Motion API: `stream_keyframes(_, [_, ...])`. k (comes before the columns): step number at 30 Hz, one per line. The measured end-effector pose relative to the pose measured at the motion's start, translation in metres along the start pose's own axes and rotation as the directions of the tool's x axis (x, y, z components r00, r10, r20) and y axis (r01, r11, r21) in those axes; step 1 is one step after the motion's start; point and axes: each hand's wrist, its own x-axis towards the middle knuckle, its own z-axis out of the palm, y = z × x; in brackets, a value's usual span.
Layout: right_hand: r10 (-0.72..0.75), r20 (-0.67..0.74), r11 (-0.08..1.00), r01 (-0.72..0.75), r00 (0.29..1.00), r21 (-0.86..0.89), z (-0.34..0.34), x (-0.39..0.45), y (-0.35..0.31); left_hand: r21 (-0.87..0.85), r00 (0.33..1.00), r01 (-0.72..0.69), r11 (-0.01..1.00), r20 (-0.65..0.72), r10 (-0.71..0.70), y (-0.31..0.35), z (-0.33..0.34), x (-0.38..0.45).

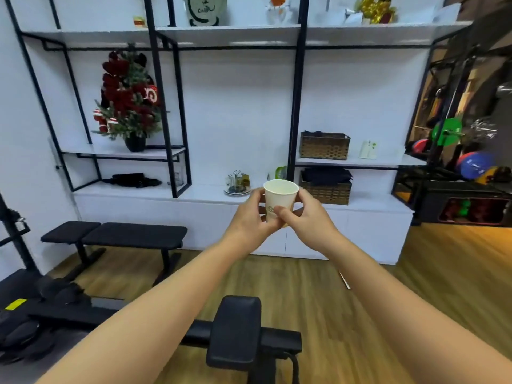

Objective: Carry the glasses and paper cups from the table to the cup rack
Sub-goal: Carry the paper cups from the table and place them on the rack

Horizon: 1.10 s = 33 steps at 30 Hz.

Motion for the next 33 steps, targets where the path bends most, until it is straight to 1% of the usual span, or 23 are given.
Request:
stream_keyframes(6, [0.008,-0.103,0.999,-0.012,0.995,-0.044,-0.052,0.094,0.068,-0.046,0.996,-0.049,0.998,0.078,0.053,-0.026,0.062,0.127])
stream_keyframes(11, [0.004,-0.103,0.998,-0.010,0.995,-0.063,-0.086,0.162,0.130,-0.072,0.995,-0.057,0.996,0.081,0.063,-0.058,0.111,0.210])
stream_keyframes(14, [-0.006,-0.090,0.998,0.000,0.996,-0.064,-0.101,0.207,0.170,-0.068,0.997,-0.052,0.996,0.056,0.056,-0.080,0.138,0.256])
stream_keyframes(16, [-0.006,-0.074,0.999,0.004,0.997,-0.034,-0.111,0.239,0.200,-0.043,0.998,-0.046,0.998,0.032,0.047,-0.096,0.157,0.289])
stream_keyframes(18, [-0.016,-0.044,1.000,0.015,0.999,-0.013,-0.121,0.273,0.230,-0.022,0.999,-0.043,0.999,0.000,0.043,-0.111,0.176,0.323])
stream_keyframes(22, [-0.028,0.021,1.000,0.029,0.999,-0.006,-0.145,0.335,0.277,-0.009,0.998,0.017,1.000,-0.059,-0.017,-0.134,0.212,0.387])
stream_keyframes(26, [-0.025,0.099,0.999,0.028,0.995,-0.031,-0.175,0.398,0.315,0.004,0.994,0.054,0.999,-0.098,-0.053,-0.146,0.246,0.445])
stream_keyframes(29, [-0.019,0.127,1.000,0.022,0.992,-0.022,-0.186,0.438,0.343,-0.009,0.987,0.094,0.996,-0.127,-0.095,-0.159,0.263,0.482])
stream_keyframes(33, [-0.025,0.139,0.999,0.021,0.990,0.036,-0.185,0.488,0.382,0.027,0.984,0.129,0.991,-0.130,-0.125,-0.188,0.275,0.533])
